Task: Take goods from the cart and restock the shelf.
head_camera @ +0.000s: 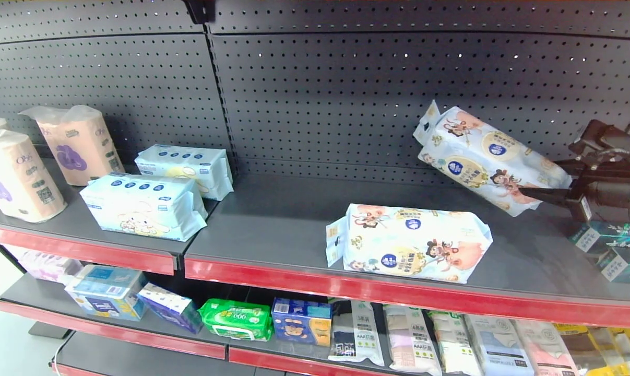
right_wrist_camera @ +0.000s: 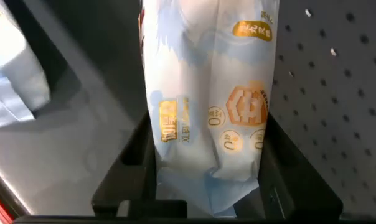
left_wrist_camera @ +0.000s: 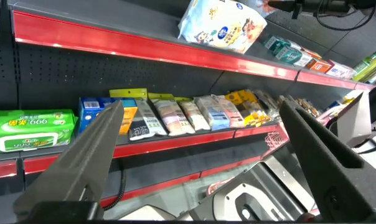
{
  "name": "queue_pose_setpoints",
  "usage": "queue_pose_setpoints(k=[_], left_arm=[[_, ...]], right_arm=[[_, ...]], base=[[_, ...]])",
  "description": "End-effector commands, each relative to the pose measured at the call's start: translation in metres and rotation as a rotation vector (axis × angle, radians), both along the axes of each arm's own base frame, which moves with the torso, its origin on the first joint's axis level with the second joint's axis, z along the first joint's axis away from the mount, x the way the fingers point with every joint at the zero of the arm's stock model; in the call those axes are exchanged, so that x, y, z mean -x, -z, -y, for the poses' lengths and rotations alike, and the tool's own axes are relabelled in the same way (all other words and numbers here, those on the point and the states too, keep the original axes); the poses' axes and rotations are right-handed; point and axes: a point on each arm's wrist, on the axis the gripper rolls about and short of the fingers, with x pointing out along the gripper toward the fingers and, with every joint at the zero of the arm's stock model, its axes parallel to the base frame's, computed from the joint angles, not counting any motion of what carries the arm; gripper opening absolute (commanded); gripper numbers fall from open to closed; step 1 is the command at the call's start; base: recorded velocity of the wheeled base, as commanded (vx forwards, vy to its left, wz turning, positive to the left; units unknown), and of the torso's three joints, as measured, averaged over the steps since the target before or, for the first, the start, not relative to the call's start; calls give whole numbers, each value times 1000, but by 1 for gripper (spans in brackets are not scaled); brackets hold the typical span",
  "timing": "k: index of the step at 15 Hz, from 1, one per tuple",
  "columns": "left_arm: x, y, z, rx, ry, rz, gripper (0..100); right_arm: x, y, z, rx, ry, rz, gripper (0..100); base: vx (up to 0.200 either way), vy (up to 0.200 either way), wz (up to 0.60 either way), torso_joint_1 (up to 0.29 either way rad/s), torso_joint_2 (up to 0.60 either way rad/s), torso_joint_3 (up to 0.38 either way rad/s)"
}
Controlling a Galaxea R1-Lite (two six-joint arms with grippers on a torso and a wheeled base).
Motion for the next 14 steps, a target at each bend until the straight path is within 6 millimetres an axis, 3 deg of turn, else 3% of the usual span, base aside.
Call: queue_pose_setpoints(k=[1,7,14], left_arm=[[0,-1,0,1,2,-1,100],[0,-3,0,0,2,5,100],[0,-4,0,1,2,6,100]], right_arm=[[-6,3,-3,-2,-19,-8,0],[-29,10,-20,11,-128,-9,0],[-31,15,-28,4,-193,-17,0]], base=[[0,0,0,0,0,0],[0,0,0,0,0,0],[0,0,0,0,0,0]])
